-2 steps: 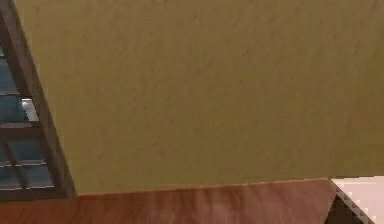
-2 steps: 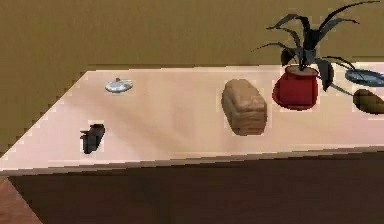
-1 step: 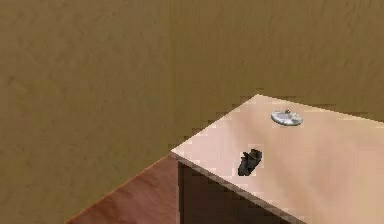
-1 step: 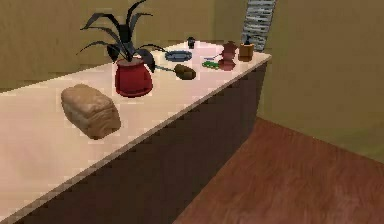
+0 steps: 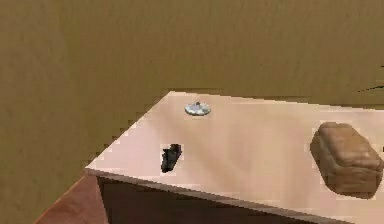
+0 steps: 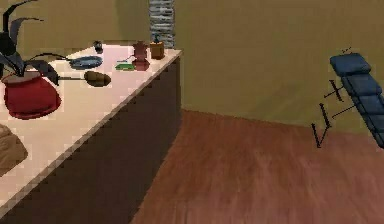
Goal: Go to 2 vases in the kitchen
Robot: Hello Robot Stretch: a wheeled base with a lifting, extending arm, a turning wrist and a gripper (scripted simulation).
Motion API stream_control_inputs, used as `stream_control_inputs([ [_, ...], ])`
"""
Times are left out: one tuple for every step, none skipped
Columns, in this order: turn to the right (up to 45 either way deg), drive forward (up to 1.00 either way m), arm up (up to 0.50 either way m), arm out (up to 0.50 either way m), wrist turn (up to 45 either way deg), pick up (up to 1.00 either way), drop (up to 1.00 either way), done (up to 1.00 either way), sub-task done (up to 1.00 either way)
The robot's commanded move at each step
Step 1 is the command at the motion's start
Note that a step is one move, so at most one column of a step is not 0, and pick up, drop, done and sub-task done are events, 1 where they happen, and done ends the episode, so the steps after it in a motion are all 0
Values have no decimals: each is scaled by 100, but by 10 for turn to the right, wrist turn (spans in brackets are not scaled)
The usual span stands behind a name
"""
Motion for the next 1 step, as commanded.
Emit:
stream_control_inputs([
  [0, 0, 0, 0, 0, 0, 0, 100, 0],
])
